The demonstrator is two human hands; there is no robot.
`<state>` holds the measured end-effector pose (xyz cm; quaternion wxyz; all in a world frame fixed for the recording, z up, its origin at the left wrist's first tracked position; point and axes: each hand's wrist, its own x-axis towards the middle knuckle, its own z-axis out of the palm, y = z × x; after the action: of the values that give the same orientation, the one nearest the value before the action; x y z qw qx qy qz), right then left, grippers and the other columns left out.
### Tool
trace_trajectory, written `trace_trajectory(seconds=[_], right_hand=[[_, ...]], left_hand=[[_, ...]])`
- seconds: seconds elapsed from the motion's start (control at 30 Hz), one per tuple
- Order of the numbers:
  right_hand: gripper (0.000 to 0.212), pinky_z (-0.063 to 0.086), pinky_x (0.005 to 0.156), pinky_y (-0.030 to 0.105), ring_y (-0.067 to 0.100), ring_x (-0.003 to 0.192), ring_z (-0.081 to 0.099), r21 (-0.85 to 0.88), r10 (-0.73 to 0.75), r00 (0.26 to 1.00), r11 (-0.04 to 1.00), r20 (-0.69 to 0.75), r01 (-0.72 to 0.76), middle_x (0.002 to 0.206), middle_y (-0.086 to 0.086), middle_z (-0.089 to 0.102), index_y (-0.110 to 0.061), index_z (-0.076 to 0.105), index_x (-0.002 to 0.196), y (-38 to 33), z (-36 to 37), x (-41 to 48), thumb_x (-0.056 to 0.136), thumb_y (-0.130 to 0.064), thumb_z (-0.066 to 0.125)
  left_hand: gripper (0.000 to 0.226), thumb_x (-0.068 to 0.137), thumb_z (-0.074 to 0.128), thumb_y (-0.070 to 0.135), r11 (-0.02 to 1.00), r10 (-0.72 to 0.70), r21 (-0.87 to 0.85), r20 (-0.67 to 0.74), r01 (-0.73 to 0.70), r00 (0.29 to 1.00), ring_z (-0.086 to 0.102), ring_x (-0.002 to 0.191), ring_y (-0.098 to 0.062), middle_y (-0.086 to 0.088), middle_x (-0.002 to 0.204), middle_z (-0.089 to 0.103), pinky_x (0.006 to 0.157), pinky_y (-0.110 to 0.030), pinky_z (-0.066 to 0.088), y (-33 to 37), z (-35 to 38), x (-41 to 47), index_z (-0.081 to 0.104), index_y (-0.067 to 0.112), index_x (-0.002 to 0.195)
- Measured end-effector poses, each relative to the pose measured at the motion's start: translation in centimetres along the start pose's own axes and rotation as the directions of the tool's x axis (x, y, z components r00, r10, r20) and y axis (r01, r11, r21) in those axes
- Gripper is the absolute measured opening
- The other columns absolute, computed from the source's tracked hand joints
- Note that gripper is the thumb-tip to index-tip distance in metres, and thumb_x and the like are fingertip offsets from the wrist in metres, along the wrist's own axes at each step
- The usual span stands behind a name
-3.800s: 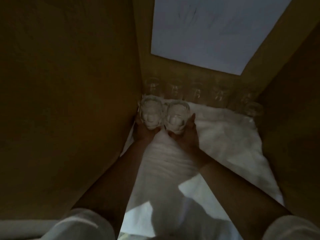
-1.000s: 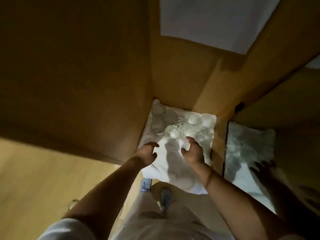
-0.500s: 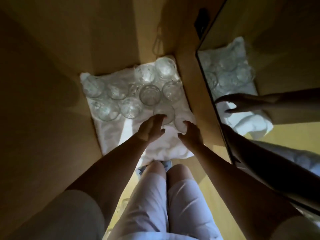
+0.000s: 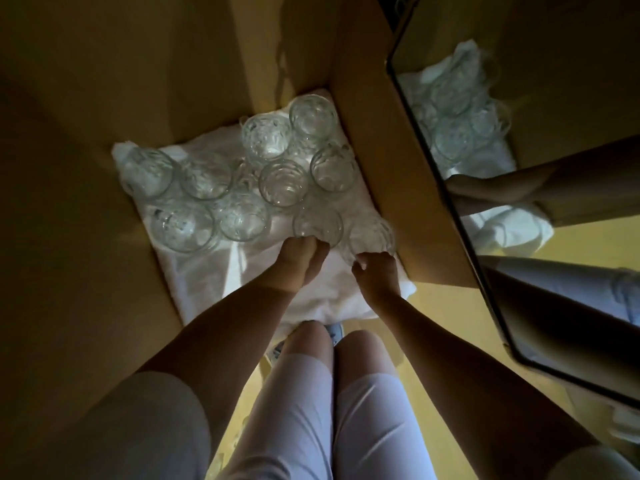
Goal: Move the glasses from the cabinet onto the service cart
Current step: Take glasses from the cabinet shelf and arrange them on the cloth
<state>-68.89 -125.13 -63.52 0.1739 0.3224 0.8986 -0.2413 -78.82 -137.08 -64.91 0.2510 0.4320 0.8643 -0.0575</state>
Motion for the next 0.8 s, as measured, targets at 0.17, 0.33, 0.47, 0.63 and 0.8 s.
trace_trajectory(seconds=[0.17, 0.33, 0.47, 0.63, 0.8], right_hand=[[0.025, 0.039, 0.074, 0.023, 0.028, 0.101, 0.061, -0.008, 0.066, 0.996, 0.998, 0.062, -0.066, 0.107, 0.014, 0.069, -0.005, 0.069, 0.106, -1.2, -3.4, -4.5, 0.093, -0.018, 0.051], [0.027, 0.042, 0.082, 0.029, 0.031, 0.107, 0.057, -0.021, 0.021, 0.993, 1.000, 0.119, -0.019, 0.111, 0.016, 0.066, -0.006, 0.068, 0.106, -3.6, -8.4, -10.5, 0.092, -0.018, 0.048], [0.039, 0.036, 0.090, 0.028, 0.029, 0.111, 0.054, 0.015, -0.066, 0.981, 0.998, 0.182, 0.064, 0.116, 0.017, 0.063, -0.005, 0.067, 0.103, -5.9, -12.6, -14.9, 0.093, -0.025, 0.035], [0.014, 0.034, 0.072, 0.024, 0.016, 0.078, 0.048, 0.093, -0.171, 0.964, 0.984, 0.203, 0.155, 0.082, 0.003, 0.054, -0.024, 0.056, 0.080, -6.4, -15.0, -19.4, 0.089, -0.013, 0.053], [0.013, 0.034, 0.074, 0.019, 0.013, 0.088, 0.043, 0.063, -0.251, 0.923, 0.968, 0.292, 0.243, 0.097, 0.007, 0.062, -0.016, 0.069, 0.095, -2.3, -16.6, -23.7, 0.090, -0.017, 0.056]], left_hand=[[0.024, 0.089, 0.053, 0.015, 0.994, -0.009, -0.108, 0.212, 0.032, 0.977, 0.060, 0.107, -0.027, -0.007, 0.114, 0.063, 0.086, -0.031, 0.047, 0.8, -3.5, -6.0, 0.063, 0.018, 0.110], [0.020, 0.090, 0.051, 0.022, 0.983, -0.060, -0.156, 0.245, 0.100, 0.968, 0.060, 0.106, -0.028, -0.008, 0.108, 0.063, 0.080, -0.034, 0.047, 2.6, -6.8, -13.6, 0.063, 0.014, 0.105], [0.023, 0.095, 0.042, 0.026, 0.939, -0.166, -0.260, 0.224, 0.223, 0.960, 0.058, 0.105, -0.027, -0.010, 0.111, 0.062, 0.075, -0.032, 0.042, 3.1, -9.9, -18.7, 0.061, 0.014, 0.099], [0.033, 0.096, 0.038, 0.035, 0.895, -0.256, -0.326, 0.187, 0.306, 0.948, 0.055, 0.112, -0.024, -0.005, 0.120, 0.061, 0.081, -0.030, 0.042, 4.4, -11.5, -24.1, 0.066, 0.018, 0.103], [0.033, 0.095, 0.041, 0.033, 0.870, -0.329, -0.317, 0.198, 0.378, 0.923, 0.057, 0.108, -0.027, -0.008, 0.115, 0.064, 0.081, -0.031, 0.046, 9.0, -13.6, -29.4, 0.067, 0.015, 0.104]])
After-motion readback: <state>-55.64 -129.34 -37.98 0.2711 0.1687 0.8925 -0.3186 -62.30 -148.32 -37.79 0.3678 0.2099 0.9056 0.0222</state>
